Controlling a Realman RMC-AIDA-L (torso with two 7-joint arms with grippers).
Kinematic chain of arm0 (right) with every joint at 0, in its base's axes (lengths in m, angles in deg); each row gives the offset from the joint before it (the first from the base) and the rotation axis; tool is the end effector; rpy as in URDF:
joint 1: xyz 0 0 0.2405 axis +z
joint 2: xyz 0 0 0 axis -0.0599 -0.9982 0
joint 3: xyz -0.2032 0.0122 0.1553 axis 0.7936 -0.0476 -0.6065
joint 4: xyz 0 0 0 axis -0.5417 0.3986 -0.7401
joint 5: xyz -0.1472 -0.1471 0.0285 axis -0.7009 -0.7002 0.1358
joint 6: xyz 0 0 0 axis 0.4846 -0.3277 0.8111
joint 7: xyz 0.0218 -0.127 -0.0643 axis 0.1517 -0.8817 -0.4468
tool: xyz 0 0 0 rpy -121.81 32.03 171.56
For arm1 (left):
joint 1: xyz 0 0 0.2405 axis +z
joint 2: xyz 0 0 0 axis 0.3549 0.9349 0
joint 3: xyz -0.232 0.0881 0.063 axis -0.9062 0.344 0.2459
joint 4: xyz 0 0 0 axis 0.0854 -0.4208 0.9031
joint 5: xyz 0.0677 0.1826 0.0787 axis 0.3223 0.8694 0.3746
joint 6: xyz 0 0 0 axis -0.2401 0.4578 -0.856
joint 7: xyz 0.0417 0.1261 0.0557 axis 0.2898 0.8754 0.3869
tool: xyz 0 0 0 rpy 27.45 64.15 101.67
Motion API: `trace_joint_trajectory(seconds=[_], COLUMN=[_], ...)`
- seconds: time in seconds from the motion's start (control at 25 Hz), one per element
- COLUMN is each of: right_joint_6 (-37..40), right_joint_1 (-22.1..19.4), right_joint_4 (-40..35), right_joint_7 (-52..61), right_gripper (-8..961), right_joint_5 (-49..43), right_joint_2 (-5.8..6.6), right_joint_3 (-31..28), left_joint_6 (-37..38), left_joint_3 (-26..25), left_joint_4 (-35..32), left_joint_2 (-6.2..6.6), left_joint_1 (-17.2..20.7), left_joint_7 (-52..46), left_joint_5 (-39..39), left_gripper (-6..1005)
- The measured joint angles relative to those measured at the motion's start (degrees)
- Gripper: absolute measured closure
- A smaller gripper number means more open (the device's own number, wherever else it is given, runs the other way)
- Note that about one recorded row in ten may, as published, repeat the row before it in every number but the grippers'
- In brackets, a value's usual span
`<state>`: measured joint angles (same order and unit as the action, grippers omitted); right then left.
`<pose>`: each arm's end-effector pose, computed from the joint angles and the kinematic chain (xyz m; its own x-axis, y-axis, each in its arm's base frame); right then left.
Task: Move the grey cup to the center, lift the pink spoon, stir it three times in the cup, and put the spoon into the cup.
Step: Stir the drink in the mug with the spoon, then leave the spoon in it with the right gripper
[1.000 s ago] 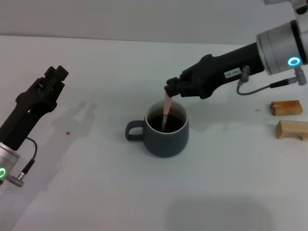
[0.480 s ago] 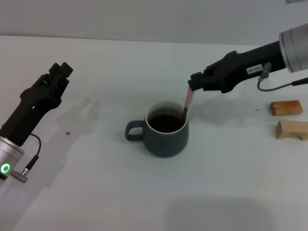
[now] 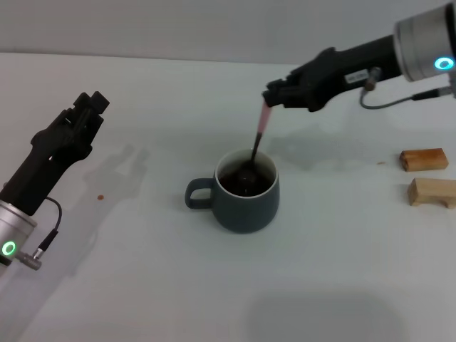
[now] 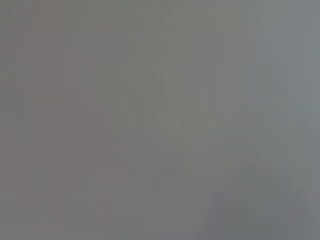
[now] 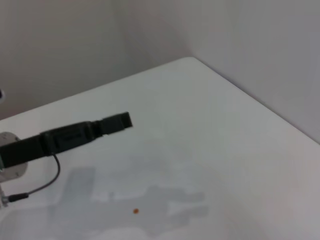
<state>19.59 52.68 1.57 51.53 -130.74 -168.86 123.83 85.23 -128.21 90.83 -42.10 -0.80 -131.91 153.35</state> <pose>0.1328 0.4178 0.0147 0.9024 -0.3703 -0.2203 -0.4095 -0.8961 -0.1712 -0.3043 0.2931 -0.0178 0.2273 0.1168 0.9668 0.8631 -0.4839 -0.1445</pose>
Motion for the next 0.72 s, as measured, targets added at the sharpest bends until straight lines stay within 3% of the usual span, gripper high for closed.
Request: trace_joint_trajectory(seconds=[0.28,0.72], right_joint_6=[0.54,6.81], right_joint_1=[2.2,1.88], right_joint_4=[0.12,-2.77], right_joint_7=[-0.8,0.63], right_gripper=[867,870], right_joint_5=[0.24,0.98], right_joint_2=[-1.49,-2.21], right_joint_3=[0.54,0.64], left_joint_6=[0.01,0.03], left_joint_3=[0.0,0.0], left_joint_4=[-0.35,-0.41], left_joint_2=[0.0,0.08], left_joint_1=[0.06,0.1], left_joint_7=[0.0,0.0], left_joint_5=[0.0,0.0], left_gripper=[683,683])
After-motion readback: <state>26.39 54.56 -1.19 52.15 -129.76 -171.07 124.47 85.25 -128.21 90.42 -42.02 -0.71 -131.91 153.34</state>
